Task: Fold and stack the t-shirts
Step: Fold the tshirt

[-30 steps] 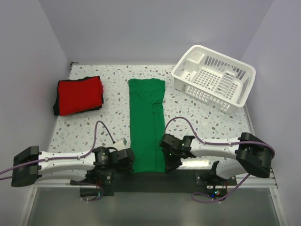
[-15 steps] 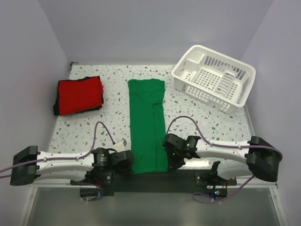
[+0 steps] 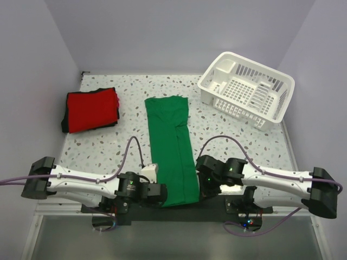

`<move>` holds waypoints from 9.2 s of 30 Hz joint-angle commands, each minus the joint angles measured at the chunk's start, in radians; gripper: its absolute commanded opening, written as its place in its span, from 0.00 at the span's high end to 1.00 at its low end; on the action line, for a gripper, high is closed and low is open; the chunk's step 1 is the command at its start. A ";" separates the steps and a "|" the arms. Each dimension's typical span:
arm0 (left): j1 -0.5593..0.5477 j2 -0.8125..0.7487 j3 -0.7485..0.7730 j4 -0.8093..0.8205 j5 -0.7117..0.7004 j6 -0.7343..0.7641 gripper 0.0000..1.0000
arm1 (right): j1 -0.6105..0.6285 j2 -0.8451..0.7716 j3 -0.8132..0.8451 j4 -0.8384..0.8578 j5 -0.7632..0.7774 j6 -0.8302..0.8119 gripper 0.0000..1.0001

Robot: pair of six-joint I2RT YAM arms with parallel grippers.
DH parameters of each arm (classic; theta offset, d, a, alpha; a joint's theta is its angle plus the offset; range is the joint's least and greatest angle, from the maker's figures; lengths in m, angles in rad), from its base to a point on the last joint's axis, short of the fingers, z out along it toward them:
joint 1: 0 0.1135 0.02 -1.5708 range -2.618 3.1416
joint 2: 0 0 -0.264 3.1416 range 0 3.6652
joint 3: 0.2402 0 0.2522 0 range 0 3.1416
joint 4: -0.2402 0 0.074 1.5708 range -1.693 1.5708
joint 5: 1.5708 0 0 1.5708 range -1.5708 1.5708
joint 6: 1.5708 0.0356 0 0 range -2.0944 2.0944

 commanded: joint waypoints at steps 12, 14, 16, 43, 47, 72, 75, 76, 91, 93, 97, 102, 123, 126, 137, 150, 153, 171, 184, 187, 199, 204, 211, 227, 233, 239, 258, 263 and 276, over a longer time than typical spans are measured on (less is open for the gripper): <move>-0.045 -0.057 0.159 -0.153 -0.160 -0.088 1.00 | 0.020 -0.116 0.235 -0.271 0.133 0.103 1.00; -0.043 -0.103 0.139 -0.129 -0.186 -0.112 1.00 | 0.022 -0.106 0.248 -0.276 0.164 0.112 1.00; -0.037 -0.134 0.108 -0.110 -0.205 -0.122 1.00 | 0.020 -0.099 0.272 -0.276 0.217 0.115 1.00; 0.676 -0.148 0.018 0.227 0.050 0.576 1.00 | -0.285 0.246 0.463 -0.039 0.226 -0.164 1.00; 0.779 -0.075 0.051 0.283 0.099 0.687 1.00 | -0.325 0.321 0.512 -0.027 0.223 -0.217 1.00; 1.141 0.409 0.289 0.510 0.289 1.004 1.00 | -0.560 0.788 0.883 -0.050 0.173 -0.426 1.00; 1.155 0.452 0.304 0.536 0.289 1.006 1.00 | -0.577 0.841 0.922 -0.044 0.154 -0.432 1.00; 1.155 0.465 0.315 0.547 0.283 1.007 1.00 | -0.581 0.854 0.933 -0.043 0.150 -0.440 1.00; 1.172 0.306 0.294 0.545 0.191 0.997 0.14 | -0.621 0.872 1.126 -0.084 0.104 -0.488 0.49; 1.172 0.277 0.246 0.556 0.220 0.997 0.14 | -0.623 0.828 1.062 -0.069 0.077 -0.485 0.48; 1.170 0.217 0.154 0.579 0.266 0.988 0.15 | -0.621 0.747 0.930 -0.013 0.048 -0.478 0.47; 1.170 0.143 0.029 0.600 0.315 0.966 0.17 | -0.620 0.653 0.718 0.045 0.006 -0.468 0.47; 1.040 -0.068 -0.240 0.591 0.361 0.805 0.27 | -0.566 0.536 0.295 0.234 -0.066 -0.371 0.59; 1.013 -0.067 -0.239 0.593 0.351 0.791 0.27 | -0.547 0.541 0.292 0.234 -0.063 -0.368 0.61; 0.974 -0.015 -0.245 0.611 0.355 0.759 0.31 | -0.511 0.596 0.285 0.214 -0.052 -0.368 0.77; 0.951 0.082 -0.245 0.675 0.364 0.728 0.50 | -0.504 0.607 0.288 0.195 -0.055 -0.383 0.88; 0.940 0.108 -0.246 0.682 0.371 0.719 0.57 | -0.504 0.610 0.295 0.192 -0.058 -0.391 0.89; 0.928 0.054 -0.252 0.573 0.280 0.687 1.00 | -0.504 0.561 0.350 0.051 -0.006 -0.426 1.00; 0.865 -0.021 -0.118 0.404 0.309 0.721 1.00 | -0.486 0.405 0.330 -0.055 -0.066 -0.420 1.00; 0.854 -0.047 -0.072 0.325 0.320 0.740 1.00 | -0.469 0.336 0.313 -0.095 -0.061 -0.402 1.00; 0.802 -0.206 0.016 0.078 0.366 0.724 1.00 | -0.371 0.099 0.230 -0.187 -0.043 -0.264 1.00; 0.773 -0.281 0.018 0.027 0.383 0.647 1.00 | -0.305 0.041 0.219 -0.213 -0.020 -0.190 1.00; 0.712 -0.308 0.056 -0.004 0.383 0.593 1.00 | -0.251 -0.007 0.245 -0.248 0.002 -0.127 1.00; 0.706 -0.239 0.127 0.083 0.242 0.569 1.00 | -0.256 0.011 0.408 -0.267 0.244 -0.099 1.00; 0.718 -0.156 0.122 0.175 0.222 0.592 1.00 | -0.343 0.078 0.460 -0.248 0.238 -0.193 1.00; 0.799 -0.090 0.151 0.228 0.263 0.664 1.00 | -0.432 0.151 0.529 -0.227 0.198 -0.285 1.00; 1.018 0.106 0.208 0.381 0.377 0.822 1.00 | -0.558 0.463 0.804 -0.214 0.187 -0.468 1.00; 1.077 0.191 0.254 0.407 0.416 0.874 1.00 | -0.590 0.542 0.887 -0.216 0.178 -0.498 1.00; 1.192 0.404 0.404 0.432 0.456 0.961 1.00 | -0.664 0.789 1.104 -0.231 0.175 -0.563 1.00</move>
